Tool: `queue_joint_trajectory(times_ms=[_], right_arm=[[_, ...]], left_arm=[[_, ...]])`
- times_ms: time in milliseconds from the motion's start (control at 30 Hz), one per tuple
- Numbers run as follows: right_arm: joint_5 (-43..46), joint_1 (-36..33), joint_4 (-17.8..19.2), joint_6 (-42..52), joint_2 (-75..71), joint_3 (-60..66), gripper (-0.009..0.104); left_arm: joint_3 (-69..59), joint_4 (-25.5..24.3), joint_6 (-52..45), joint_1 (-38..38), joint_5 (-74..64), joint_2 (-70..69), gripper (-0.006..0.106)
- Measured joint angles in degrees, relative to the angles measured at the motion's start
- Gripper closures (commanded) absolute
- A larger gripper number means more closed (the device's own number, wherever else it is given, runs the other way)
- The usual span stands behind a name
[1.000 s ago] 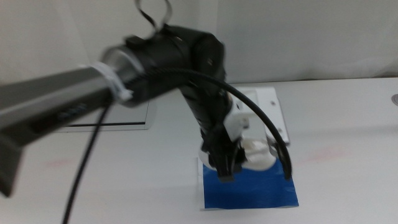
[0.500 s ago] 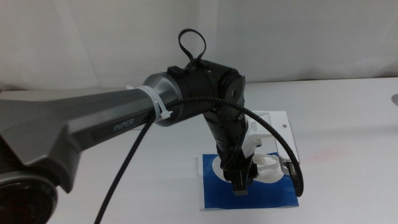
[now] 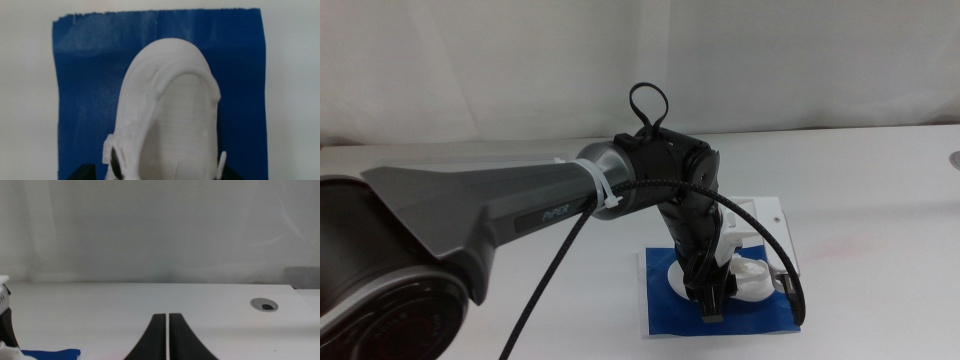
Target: Use one arm to grab the shoe from the table and place it on the mat.
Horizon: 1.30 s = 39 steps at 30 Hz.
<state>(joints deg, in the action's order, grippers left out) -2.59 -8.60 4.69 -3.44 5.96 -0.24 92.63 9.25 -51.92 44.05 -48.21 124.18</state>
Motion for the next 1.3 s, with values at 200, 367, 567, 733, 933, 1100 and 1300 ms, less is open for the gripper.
queue_joint_trajectory(times_ms=[200,367,567,733,933,1100,1300], right_arm=[[0.00,0.00,0.00,0.14,0.00,0.00,0.098],[0.00,0.00,0.00,0.15,0.00,0.00,0.098],[0.00,0.00,0.00,0.15,0.00,0.00,0.098],[0.00,0.00,0.00,-0.05,0.00,0.00,0.098],[0.00,0.00,0.00,0.05,0.00,0.00,0.098],[0.00,0.00,0.00,0.05,0.00,0.00,0.098],[0.00,0.00,0.00,0.05,0.00,0.00,0.098]], left_arm=[[0.13,0.13,0.55,0.00,0.19,1.71,0.103],[0.13,0.13,1.50,0.00,0.19,1.71,0.103],[0.13,0.13,2.23,0.00,0.59,1.71,0.086],[0.13,0.13,3.75,0.00,2.28,1.83,0.025],[0.24,0.13,6.70,0.00,3.73,2.03,0.008],[0.24,-0.08,6.66,0.00,3.73,1.91,0.008],[0.24,-0.30,5.46,0.00,3.63,-2.40,0.008]])
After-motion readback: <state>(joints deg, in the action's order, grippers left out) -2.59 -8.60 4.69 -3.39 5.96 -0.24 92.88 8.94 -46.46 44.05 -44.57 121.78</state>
